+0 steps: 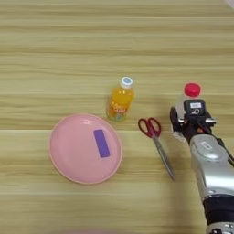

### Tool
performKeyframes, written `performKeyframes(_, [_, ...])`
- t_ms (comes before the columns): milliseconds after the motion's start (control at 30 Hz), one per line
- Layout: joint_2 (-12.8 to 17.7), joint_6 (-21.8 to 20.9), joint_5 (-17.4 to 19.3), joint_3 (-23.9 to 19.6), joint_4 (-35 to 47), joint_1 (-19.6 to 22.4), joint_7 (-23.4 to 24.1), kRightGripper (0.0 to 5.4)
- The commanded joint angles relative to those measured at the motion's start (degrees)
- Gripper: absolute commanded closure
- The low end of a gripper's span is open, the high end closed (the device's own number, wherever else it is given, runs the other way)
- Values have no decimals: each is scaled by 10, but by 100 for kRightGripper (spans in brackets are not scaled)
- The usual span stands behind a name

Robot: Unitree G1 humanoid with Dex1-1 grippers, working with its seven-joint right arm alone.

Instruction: Move the objects on the table

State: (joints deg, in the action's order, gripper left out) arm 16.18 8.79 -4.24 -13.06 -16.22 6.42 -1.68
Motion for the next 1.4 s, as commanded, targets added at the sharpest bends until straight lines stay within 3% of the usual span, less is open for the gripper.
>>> performKeyframes(33, [24, -32, 3, -8, 16, 52, 10, 223])
performKeyframes(733, [23, -28, 2, 13, -64, 70, 1, 223])
performKeyframes(1100, [43, -36, 3, 16, -128, 78, -10, 223])
performKeyframes(1400, [37, 1, -7, 41, -129, 67, -18, 223])
